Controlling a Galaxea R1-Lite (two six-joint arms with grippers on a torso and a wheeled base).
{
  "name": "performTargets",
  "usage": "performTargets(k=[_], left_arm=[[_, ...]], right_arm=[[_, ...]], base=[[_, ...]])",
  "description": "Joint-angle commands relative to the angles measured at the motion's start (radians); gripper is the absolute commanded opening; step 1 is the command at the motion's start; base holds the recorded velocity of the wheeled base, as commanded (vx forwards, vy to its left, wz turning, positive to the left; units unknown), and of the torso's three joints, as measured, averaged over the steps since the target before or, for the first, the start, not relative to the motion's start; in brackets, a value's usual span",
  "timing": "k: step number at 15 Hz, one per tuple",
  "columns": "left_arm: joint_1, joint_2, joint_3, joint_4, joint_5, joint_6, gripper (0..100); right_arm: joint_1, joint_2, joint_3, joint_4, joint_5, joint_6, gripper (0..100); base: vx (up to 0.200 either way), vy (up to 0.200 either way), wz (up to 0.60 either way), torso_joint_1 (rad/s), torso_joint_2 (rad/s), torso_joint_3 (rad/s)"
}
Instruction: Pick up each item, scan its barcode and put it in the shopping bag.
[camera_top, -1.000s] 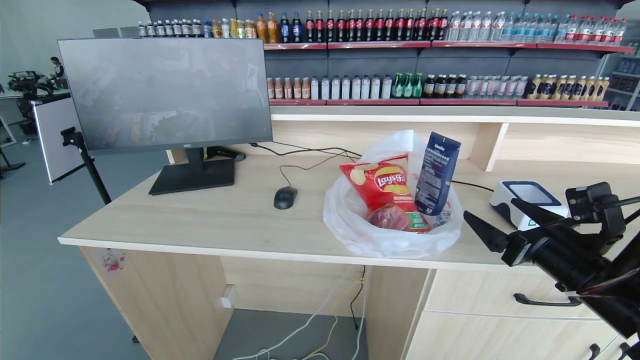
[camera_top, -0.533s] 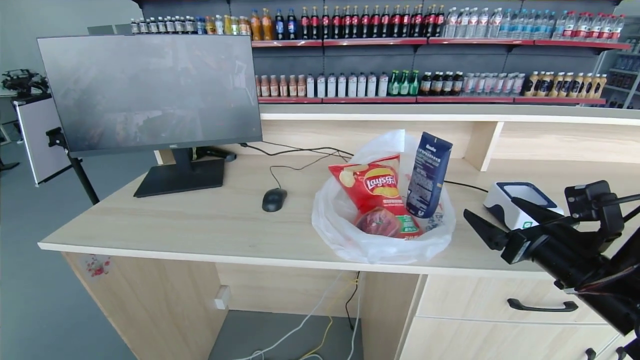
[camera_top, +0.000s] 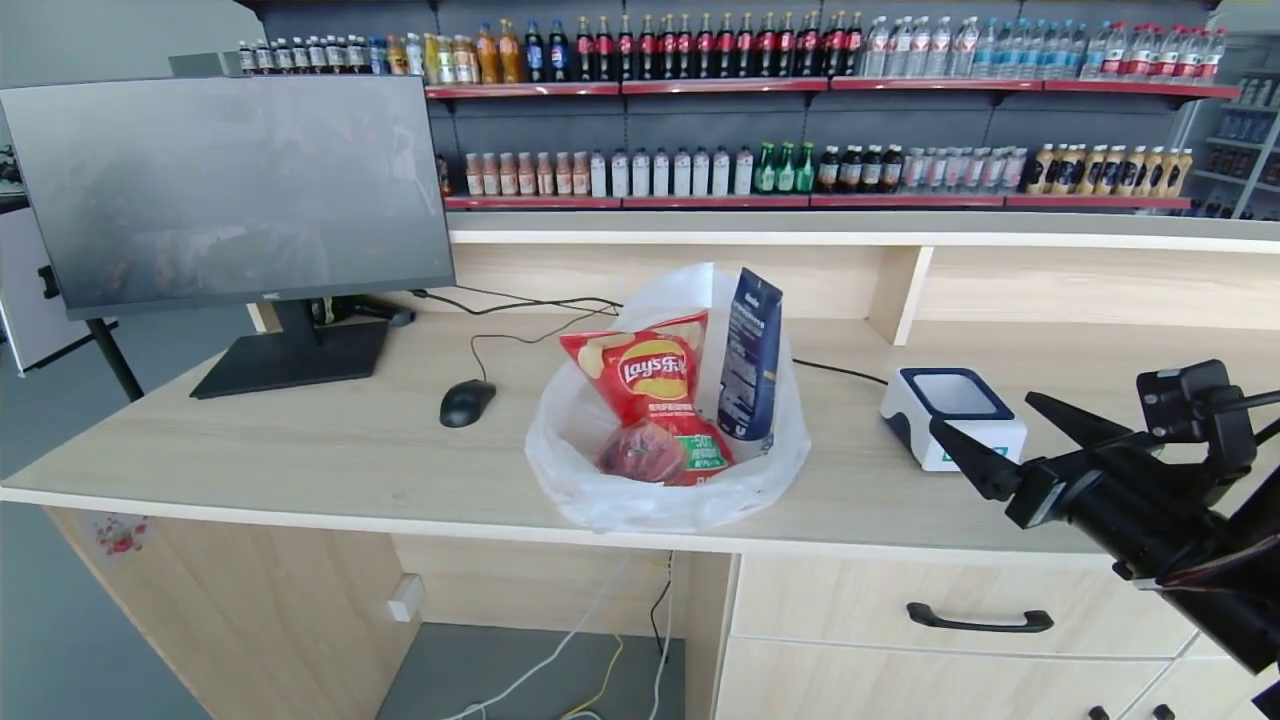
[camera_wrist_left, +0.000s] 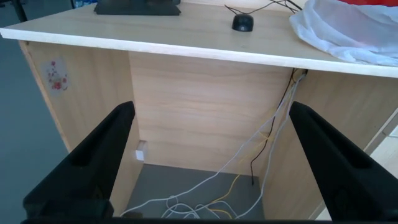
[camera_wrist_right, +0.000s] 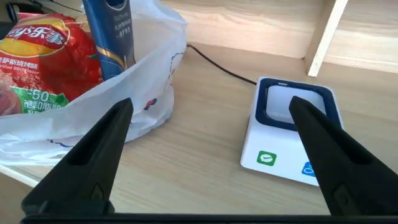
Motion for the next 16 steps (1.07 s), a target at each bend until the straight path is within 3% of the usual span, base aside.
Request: performTargets(k=[1,16], left_arm=[[0.000,0.000,0.000,0.000,0.000,-0.001,100],[0.000,0.000,0.000,-0.001,0.000,-0.001,100]], right_arm=[[0.000,0.003,0.002,-0.001,0.000,0.000,100],[-0.003,-0.002,0.028,-0.001,0.000,0.000,100]], base=[[0.000,-0.200,0.00,0.007,0.01,-0.002],[0.000,-0.200,0.00,0.002,0.00,0.003]])
